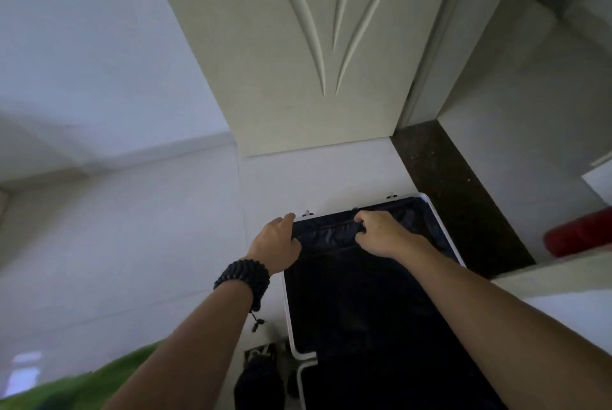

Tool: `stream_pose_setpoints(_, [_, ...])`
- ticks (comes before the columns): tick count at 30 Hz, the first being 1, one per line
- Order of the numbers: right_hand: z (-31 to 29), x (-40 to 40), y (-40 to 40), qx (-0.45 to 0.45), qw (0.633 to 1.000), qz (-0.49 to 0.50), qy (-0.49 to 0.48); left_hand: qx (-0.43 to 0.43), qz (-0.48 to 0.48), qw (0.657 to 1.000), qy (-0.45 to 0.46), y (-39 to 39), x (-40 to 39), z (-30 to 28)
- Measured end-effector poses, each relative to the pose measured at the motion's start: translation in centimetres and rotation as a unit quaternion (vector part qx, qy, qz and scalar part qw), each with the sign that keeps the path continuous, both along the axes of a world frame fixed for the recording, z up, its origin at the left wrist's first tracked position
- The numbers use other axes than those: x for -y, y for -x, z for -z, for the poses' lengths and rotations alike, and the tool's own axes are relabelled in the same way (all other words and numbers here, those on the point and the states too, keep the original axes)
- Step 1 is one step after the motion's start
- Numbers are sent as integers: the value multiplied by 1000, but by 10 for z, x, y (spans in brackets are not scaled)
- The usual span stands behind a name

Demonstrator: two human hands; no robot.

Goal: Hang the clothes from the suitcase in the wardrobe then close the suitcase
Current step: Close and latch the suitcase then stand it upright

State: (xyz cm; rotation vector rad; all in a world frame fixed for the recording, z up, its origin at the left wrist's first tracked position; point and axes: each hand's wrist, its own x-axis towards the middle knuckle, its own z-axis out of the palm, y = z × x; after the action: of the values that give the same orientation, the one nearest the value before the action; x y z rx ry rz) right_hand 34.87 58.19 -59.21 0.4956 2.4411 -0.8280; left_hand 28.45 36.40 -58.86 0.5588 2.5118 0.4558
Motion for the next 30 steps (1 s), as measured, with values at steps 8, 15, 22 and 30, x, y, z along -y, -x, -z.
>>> stream_pose_setpoints(8, [318, -6, 191, 43, 996, -40, -62, 45, 59, 995, 60, 193, -46, 315])
stream_pose_setpoints(15, [431, -7, 234, 129, 971, -123, -158, 63, 103, 988, 98, 212, -64, 432])
stream_pose_setpoints(22, [406, 0, 231, 105, 946, -199, -233, 67, 86, 989, 104, 198, -50, 406])
stream_pose_setpoints(30, [288, -11, 166, -35, 958, -191, -211, -19, 60, 997, 40, 146, -30, 291])
